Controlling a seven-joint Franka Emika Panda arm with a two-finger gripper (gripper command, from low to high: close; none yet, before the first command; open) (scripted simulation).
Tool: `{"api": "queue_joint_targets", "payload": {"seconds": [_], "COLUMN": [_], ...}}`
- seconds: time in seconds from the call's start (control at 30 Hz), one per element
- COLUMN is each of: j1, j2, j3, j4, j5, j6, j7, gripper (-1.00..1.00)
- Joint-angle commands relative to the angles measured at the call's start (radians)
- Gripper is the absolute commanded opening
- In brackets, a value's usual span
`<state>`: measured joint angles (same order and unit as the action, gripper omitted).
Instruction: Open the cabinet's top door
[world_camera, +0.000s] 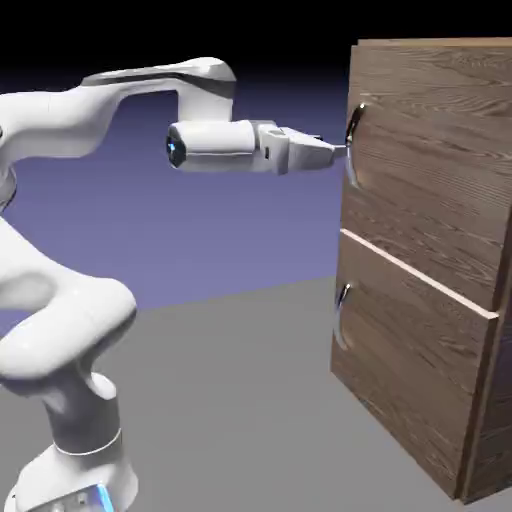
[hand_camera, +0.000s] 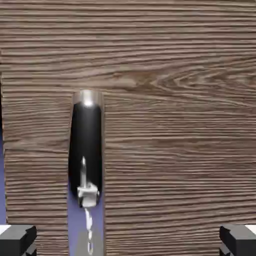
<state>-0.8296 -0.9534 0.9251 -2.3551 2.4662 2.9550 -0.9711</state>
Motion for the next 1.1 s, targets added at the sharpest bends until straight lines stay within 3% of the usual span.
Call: {"api": "queue_joint_targets", "payload": {"seconds": [0.0, 0.3, 0.33, 0.8, 1.07], "j1": [-0.015, -0.226, -0.226, 0.23, 0.389], "j2": [-0.007, 0.039, 0.039, -0.052, -0.182], "j3": [0.016, 0.156, 0.156, -0.27, -0.56], "j4": [0.008, 0.148, 0.148, -0.24, -0.422], "j5": [0.044, 0.16, 0.16, -0.157, -0.46], "j6": [-0.001, -0.04, -0.04, -0.332, -0.542], "j7": [-0.03, -0.1, -0.1, -0.038, 0.047], "gripper": [0.0, 0.0, -1.0, -1.0, -1.0]}}
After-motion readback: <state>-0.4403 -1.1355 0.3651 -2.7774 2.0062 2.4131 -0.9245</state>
